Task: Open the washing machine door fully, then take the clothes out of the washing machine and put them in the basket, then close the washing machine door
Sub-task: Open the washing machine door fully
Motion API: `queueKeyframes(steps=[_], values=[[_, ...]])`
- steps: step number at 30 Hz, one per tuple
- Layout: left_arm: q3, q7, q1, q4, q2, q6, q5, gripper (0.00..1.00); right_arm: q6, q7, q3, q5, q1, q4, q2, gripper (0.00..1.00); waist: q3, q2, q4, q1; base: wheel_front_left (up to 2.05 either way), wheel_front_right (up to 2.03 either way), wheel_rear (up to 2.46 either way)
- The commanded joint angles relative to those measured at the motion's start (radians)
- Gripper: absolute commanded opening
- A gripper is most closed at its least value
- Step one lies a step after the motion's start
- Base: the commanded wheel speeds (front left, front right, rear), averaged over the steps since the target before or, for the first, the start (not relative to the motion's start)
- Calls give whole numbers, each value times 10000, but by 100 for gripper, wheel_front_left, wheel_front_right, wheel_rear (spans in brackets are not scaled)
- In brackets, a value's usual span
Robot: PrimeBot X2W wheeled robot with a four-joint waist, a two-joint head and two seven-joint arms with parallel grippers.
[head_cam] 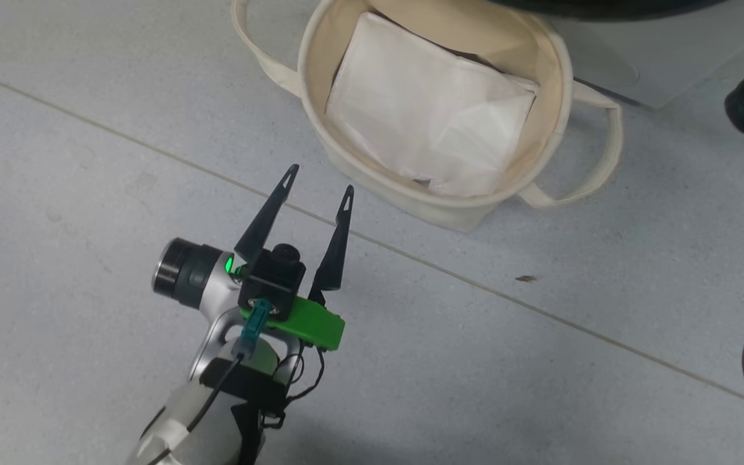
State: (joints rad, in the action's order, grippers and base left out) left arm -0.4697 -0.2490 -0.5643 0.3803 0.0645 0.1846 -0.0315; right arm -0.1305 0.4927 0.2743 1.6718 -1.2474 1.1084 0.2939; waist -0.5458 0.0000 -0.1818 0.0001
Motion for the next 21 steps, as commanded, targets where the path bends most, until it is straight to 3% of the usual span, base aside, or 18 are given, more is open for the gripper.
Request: queueKeyframes(steps=[1,9,21], values=[[229,-106,-35,-222,118,64,-110,100,-2,380,-255,-62,-376,-158,-357,0,69,0,-34,-1,0,0,0],[250,-119,42,-103,256,99,-186,100,-2,783,-610,-338,117,253,-639,0,489,0,-3,-1,0,0,0],[346,-125,474,-69,593,144,-410,100,-2,1118,-1456,-1015,2130,-362,-1805,0,1544,0,242,-1,0,0,0]])
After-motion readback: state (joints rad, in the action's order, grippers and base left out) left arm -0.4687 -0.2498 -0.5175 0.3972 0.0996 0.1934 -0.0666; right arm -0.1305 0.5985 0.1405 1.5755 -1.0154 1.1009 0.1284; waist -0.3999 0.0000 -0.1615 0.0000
